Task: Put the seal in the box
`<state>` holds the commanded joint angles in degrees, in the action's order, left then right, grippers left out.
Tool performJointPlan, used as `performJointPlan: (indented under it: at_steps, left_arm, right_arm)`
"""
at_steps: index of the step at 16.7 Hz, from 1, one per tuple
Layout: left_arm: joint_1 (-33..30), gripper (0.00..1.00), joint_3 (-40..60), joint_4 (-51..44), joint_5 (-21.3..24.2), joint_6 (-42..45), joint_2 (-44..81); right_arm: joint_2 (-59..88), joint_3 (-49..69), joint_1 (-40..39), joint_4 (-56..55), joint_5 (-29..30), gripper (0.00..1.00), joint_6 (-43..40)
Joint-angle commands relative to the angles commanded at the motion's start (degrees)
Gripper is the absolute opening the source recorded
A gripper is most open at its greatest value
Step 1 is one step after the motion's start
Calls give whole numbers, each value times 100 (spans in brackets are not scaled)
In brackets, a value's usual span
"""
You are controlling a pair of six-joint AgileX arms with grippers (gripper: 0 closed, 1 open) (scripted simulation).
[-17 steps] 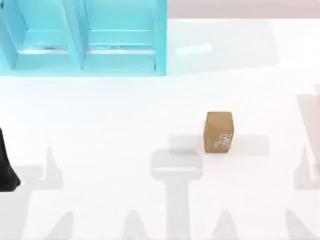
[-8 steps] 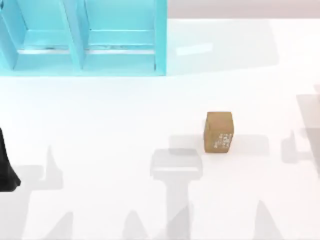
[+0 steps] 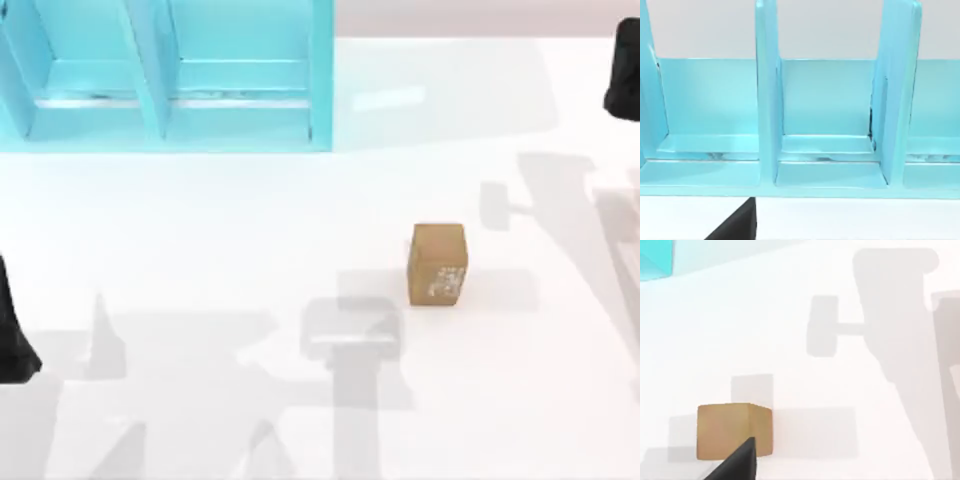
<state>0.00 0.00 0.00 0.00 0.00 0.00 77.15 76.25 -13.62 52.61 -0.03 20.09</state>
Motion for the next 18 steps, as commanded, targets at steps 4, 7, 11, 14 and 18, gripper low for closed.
performJointPlan:
  at_steps: [4,7,11,14,18]
  left_arm:
    - [0,100,0,0,0,0,0]
    - [0,100,0,0,0,0,0]
    - [0,100,0,0,0,0,0]
    - [0,100,0,0,0,0,0]
    - [0,100,0,0,0,0,0]
  right_arm:
    - [2227,1872,-670,1195,-18,100,521]
    - [3595,2923,-1141,1940,-20,100,827]
    - [4639,3731,-1573,2584,-12,100,1074]
    - [4802,3857,-1652,2697,-10,100,1115]
    - [4797,3842,-1626,2685,-12,100,1110]
